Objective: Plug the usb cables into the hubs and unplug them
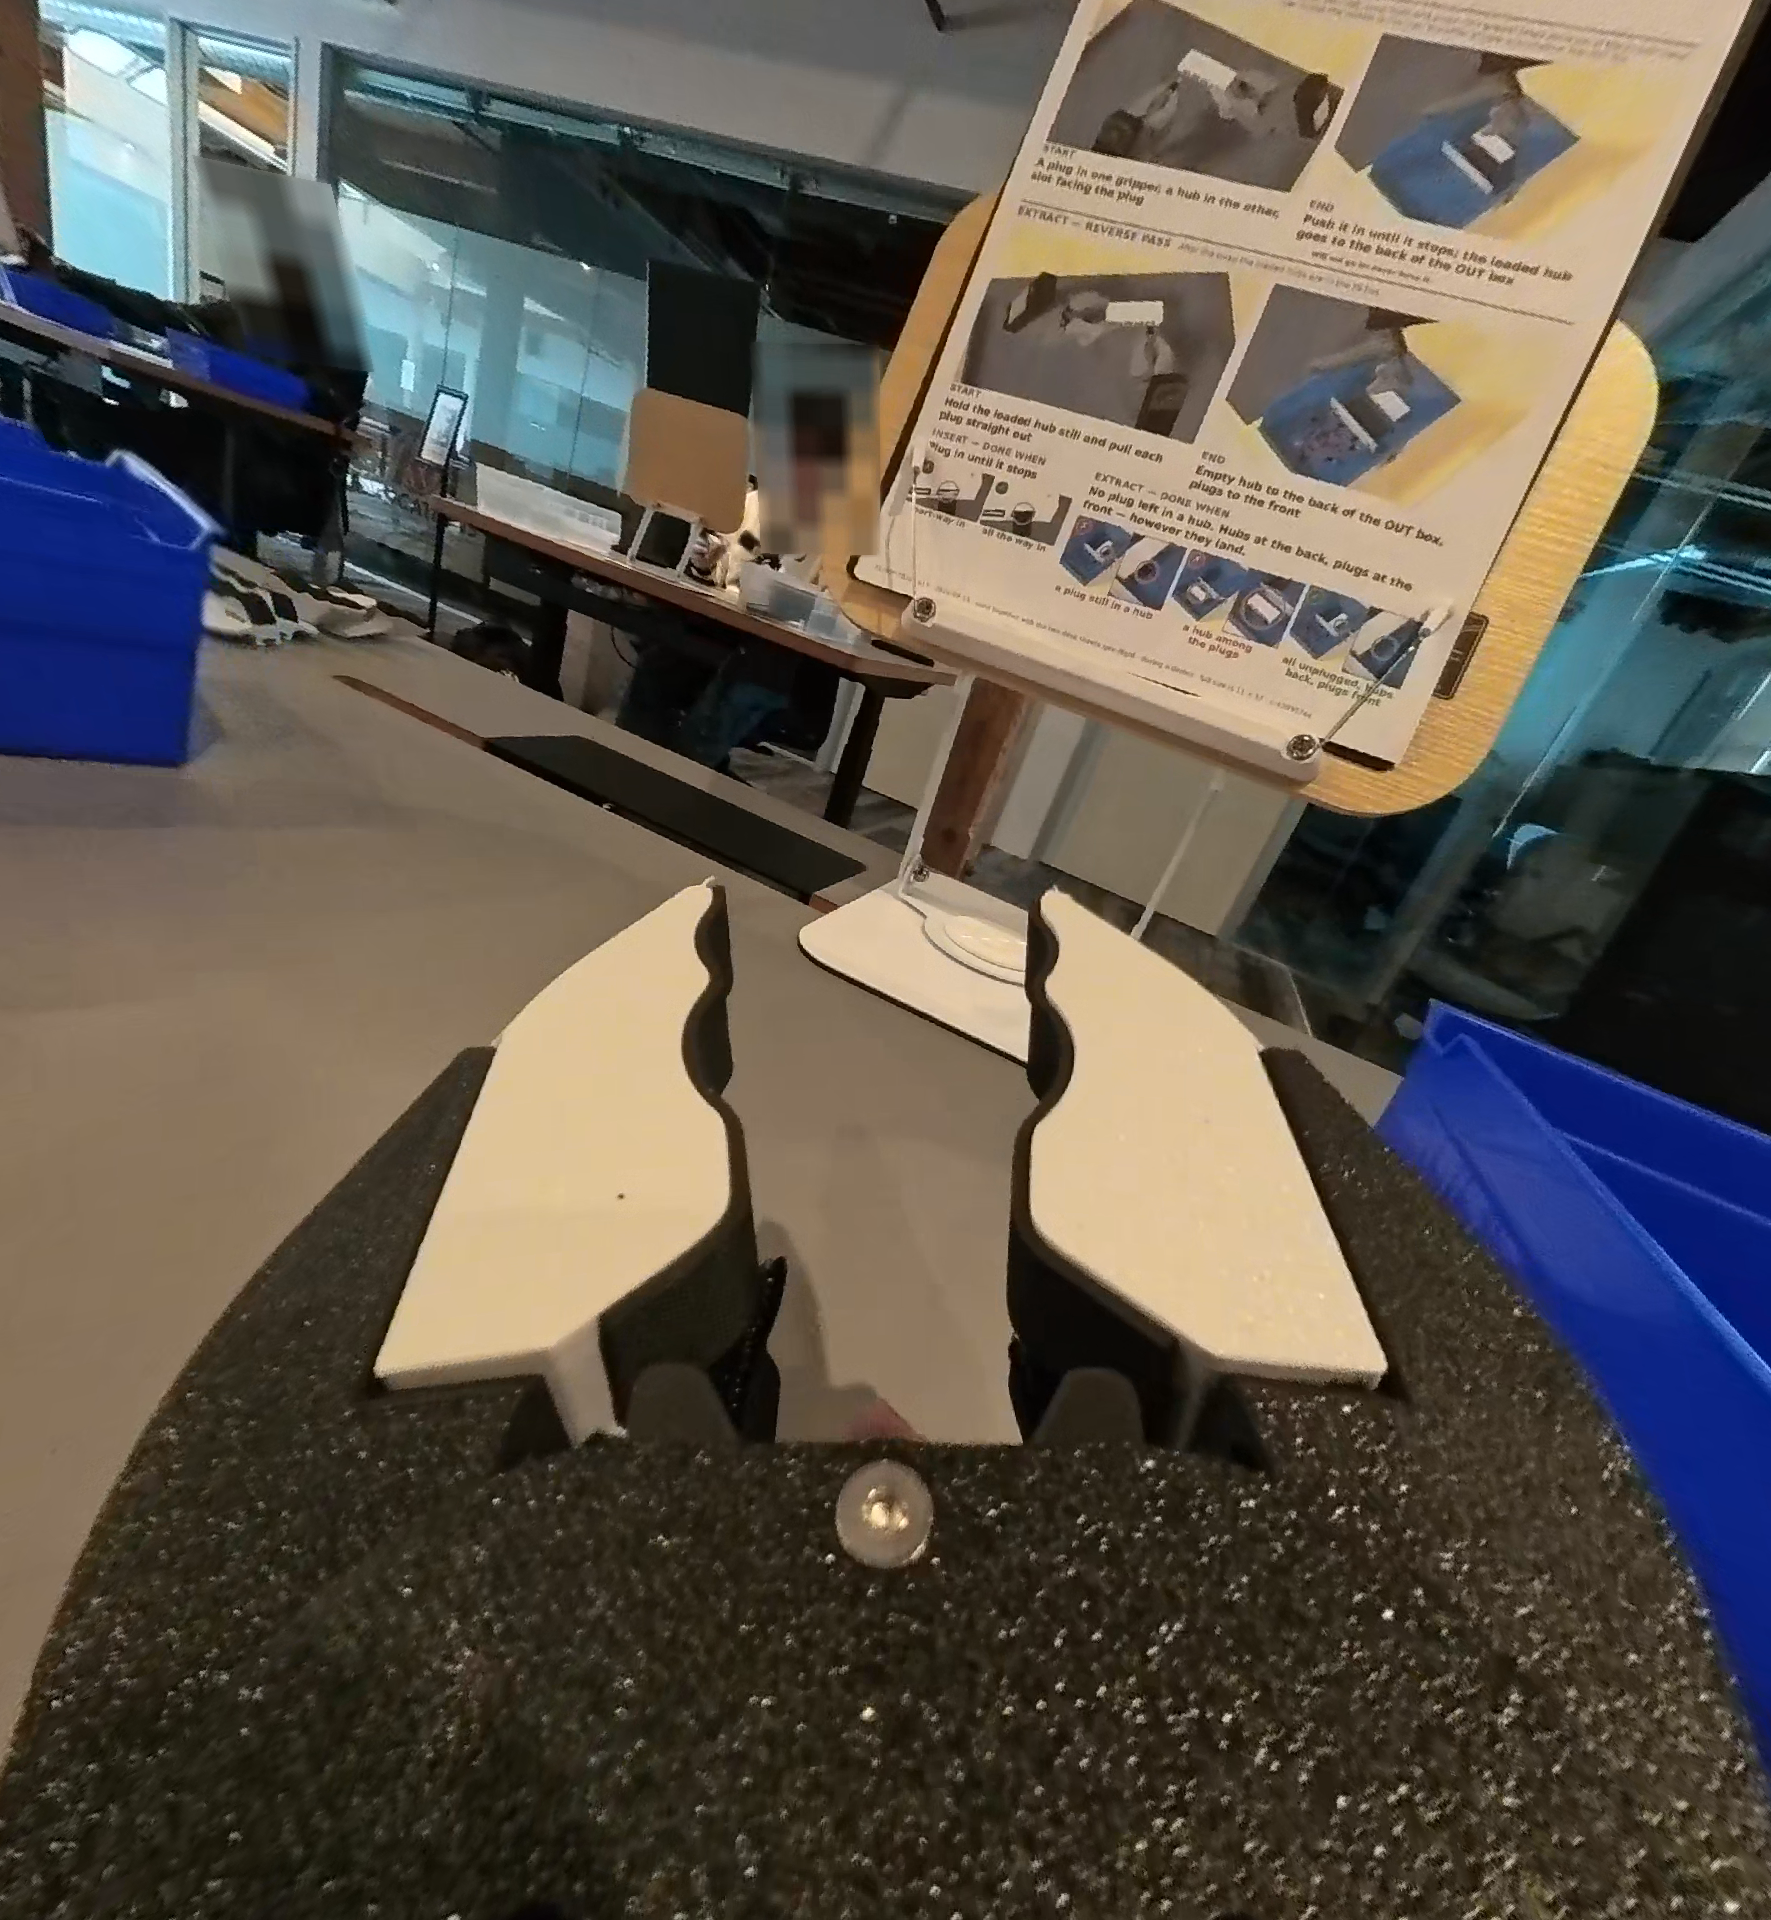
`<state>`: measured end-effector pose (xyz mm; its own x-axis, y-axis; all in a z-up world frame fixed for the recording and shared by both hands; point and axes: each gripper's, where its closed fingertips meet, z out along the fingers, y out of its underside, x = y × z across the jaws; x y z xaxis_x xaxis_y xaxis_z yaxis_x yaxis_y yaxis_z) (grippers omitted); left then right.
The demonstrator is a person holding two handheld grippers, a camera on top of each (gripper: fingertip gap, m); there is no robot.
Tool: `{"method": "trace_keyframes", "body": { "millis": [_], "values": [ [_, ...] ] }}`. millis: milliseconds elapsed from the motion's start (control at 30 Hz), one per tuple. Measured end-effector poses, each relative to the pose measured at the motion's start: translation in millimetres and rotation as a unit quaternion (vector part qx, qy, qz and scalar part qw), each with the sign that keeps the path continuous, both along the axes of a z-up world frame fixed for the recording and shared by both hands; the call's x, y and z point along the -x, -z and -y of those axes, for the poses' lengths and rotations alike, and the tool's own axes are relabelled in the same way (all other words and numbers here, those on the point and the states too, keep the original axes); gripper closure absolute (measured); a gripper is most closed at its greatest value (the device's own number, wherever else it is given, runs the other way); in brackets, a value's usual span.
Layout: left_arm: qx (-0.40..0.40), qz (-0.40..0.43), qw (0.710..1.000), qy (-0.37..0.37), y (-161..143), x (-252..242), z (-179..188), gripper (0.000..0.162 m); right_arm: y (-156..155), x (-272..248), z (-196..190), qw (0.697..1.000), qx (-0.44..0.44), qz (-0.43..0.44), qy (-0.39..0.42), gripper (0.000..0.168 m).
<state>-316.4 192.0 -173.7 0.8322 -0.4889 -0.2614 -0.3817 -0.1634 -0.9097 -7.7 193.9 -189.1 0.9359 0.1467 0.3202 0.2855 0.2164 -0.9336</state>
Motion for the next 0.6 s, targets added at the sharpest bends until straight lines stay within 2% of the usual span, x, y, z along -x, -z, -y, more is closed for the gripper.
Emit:
{"method": "trace_keyframes", "body": {
  "millis": [67, 133, 200, 267, 333, 433, 500, 600],
  "values": [
    [-0.006, -0.012, 1.0, -0.007, 0.3, 6.5, -2.5, 0.04, 0.7, -1.9, -0.4, 1.0, 0.002, -0.002, 0.003, 0.114],
    [-0.062, -0.041, 0.997, -0.034, -14.3, 19.8, -5.0, 0.048, 0.7, -3.5, -0.3, 1.0, 0.002, -0.006, 0.003, 0.115],
    [-0.128, -0.099, 0.985, -0.064, -33.0, 39.5, -6.9, 0.064, 1.5, -4.5, -0.7, 1.0, 0.006, -0.013, 0.001, 0.115],
    [-0.134, -0.181, 0.972, -0.069, -35.0, 59.4, -10.8, 0.079, 2.9, -4.6, -1.6, 1.0, 0.011, -0.017, -0.002, 0.115],
    [-0.027, -0.227, 0.972, -0.05, -7.8, 79.5, -15.3, 0.085, 3.9, -3.9, -2.2, 1.0, 0.014, -0.017, -0.005, 0.115],
    [0.141, -0.262, 0.954, -0.029, 39.1, 111.4, -13.2, 0.077, 4.7, -0.4, -2.2, 1.0, 0.016, -0.011, -0.011, 0.116],
    [0.187, -0.284, 0.94, -0.027, 56.5, 127.8, -14.2, 0.08, 5.4, 1.4, -2.3, 1.0, 0.017, -0.005, -0.013, 0.117],
    [0.203, -0.264, 0.943, -0.023, 67.3, 130.0, -18.8, 0.093, 5.6, 1.2, -3.0, 1.0, 0.015, -0.001, -0.008, 0.117]
  ]
}}
